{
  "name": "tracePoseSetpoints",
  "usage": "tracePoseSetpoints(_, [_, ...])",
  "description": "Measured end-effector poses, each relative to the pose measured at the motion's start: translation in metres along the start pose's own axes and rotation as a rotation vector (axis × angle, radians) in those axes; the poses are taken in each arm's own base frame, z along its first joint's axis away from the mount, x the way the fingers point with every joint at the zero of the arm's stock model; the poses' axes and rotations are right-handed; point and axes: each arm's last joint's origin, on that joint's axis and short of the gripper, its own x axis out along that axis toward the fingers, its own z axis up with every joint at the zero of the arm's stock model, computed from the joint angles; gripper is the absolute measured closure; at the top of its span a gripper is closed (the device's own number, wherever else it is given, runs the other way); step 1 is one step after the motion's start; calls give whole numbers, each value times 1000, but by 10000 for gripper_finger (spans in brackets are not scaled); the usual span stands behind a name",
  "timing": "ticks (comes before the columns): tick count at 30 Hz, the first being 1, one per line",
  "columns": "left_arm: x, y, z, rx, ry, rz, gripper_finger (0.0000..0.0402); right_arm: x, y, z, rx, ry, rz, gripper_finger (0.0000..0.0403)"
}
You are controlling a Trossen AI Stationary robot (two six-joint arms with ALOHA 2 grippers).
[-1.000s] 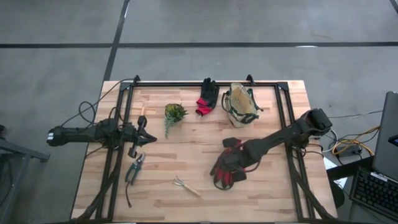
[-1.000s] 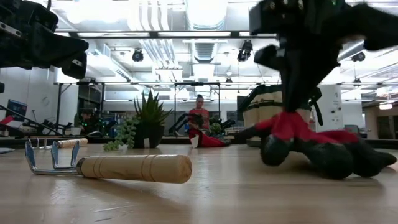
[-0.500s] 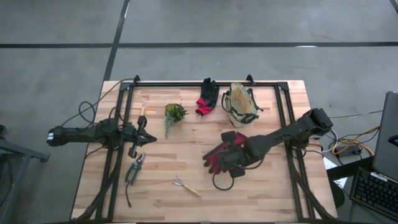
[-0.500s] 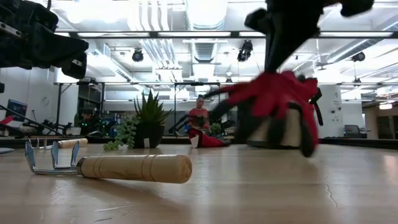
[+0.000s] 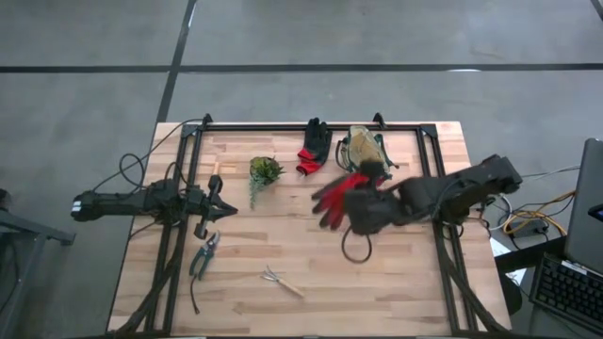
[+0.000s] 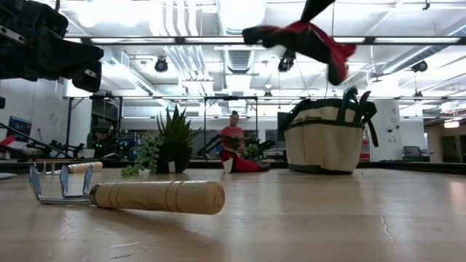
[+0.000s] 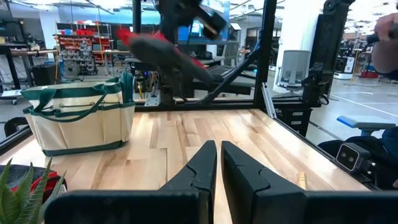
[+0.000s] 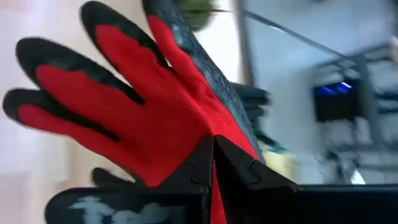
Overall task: Pick & Place Garden tools in Gardening bag
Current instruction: Put the bottom red gloves into the gardening bag
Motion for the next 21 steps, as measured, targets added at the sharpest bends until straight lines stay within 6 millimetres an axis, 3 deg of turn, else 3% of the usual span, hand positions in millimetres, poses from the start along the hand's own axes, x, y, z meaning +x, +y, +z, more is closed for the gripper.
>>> tracePoseSetpoints(11, [0,0,0,0,0,0,374,4,-81,-17,378,22,-181,395])
tracePoseSetpoints(21, [0,0,0,0,0,0,374,27,-128,-31,496,127,-299,395])
